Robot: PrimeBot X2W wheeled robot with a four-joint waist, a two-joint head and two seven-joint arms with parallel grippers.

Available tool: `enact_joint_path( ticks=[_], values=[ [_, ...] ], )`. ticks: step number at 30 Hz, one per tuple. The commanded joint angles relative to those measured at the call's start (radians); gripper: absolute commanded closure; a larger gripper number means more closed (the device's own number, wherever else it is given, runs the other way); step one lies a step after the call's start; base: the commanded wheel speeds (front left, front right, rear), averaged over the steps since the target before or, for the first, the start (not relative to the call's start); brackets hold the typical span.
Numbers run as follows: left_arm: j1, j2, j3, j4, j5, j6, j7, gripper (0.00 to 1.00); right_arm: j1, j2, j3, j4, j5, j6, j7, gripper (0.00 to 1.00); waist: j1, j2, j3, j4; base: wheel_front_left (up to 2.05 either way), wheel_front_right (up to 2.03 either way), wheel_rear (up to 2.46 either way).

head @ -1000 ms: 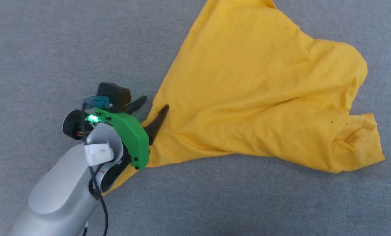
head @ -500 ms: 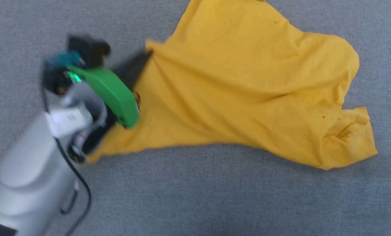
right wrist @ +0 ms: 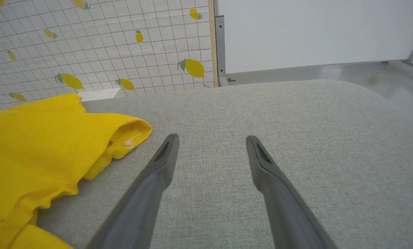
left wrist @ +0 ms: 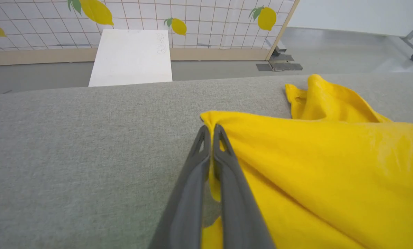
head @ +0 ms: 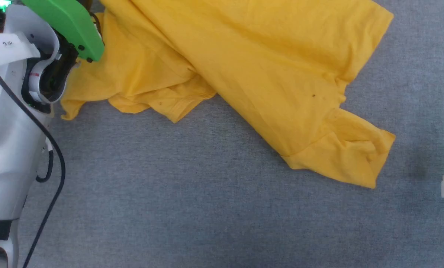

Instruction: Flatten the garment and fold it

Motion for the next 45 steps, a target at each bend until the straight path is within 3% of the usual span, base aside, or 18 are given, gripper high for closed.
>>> enact_joint_path(
  ticks=[1,7,13,16,22,25,28,32,37,45],
  values=[
    [-0.024,-0.007,0.006,0.030,0.026,0.013,-0.052,0.00,-0.019,0.000,0.005,0.009,0.003,-0.001,-0.011,0.00,-0.0001,0.0000,0.022,-0.023,0.00,0.00,0.00],
    [-0.006,-0.047,0.013,0.087,0.050,-0.015,-0.227,0.00,-0.017,0.000,0.000,0.040,-0.004,-0.001,-0.023,0.00,-0.0001,0.0000,-0.021,-0.012,0.00,0.00,0.00],
    [0.114,-0.055,0.025,-0.022,0.061,-0.029,-0.397,0.00,0.008,0.000,-0.003,0.055,-0.014,-0.001,-0.014,0.00,-0.0001,0.0000,-0.121,0.020,0.00,0.00,0.00],
    [0.232,-0.050,0.031,-0.121,0.076,-0.002,-0.467,0.00,0.030,0.000,-0.002,0.059,-0.016,-0.001,-0.003,0.00,-0.0001,0.0000,-0.171,0.035,0.00,0.00,0.00],
    [0.544,-0.068,0.098,-0.339,0.131,0.109,-0.524,0.00,0.083,0.000,0.006,0.062,-0.010,-0.001,0.014,0.00,-0.0001,0.0000,-0.247,0.056,0.00,0.00,0.00],
    [0.710,-0.116,0.160,-0.449,0.210,0.158,-0.526,0.00,0.114,0.000,0.016,0.065,-0.005,-0.001,0.020,0.00,-0.0001,0.0000,-0.277,0.066,0.00,0.00,0.00],
    [0.846,-0.173,0.214,-0.507,0.296,0.168,-0.526,0.00,0.141,0.000,0.028,0.074,0.002,-0.001,0.023,0.00,-0.0001,0.0000,-0.302,0.078,0.00,0.00,0.00],
    [0.966,-0.233,0.244,-0.495,0.387,0.139,-0.526,0.00,0.168,0.000,0.041,0.091,0.002,-0.001,0.033,0.00,-0.0001,0.0000,-0.335,0.102,0.00,0.00,0.00],
    [0.996,-0.310,0.267,-0.481,0.424,0.071,-0.527,0.00,0.149,0.000,0.056,0.086,-0.040,-0.001,0.087,0.00,-0.0001,0.0000,-0.352,0.140,0.00,0.00,0.00],
    [0.953,-0.391,0.311,-0.455,0.469,-0.021,-0.527,0.00,-0.077,0.000,0.131,0.119,-0.116,-0.001,0.345,0.00,-0.0001,0.0000,-0.288,0.187,0.00,0.00,0.00]
  ],
)
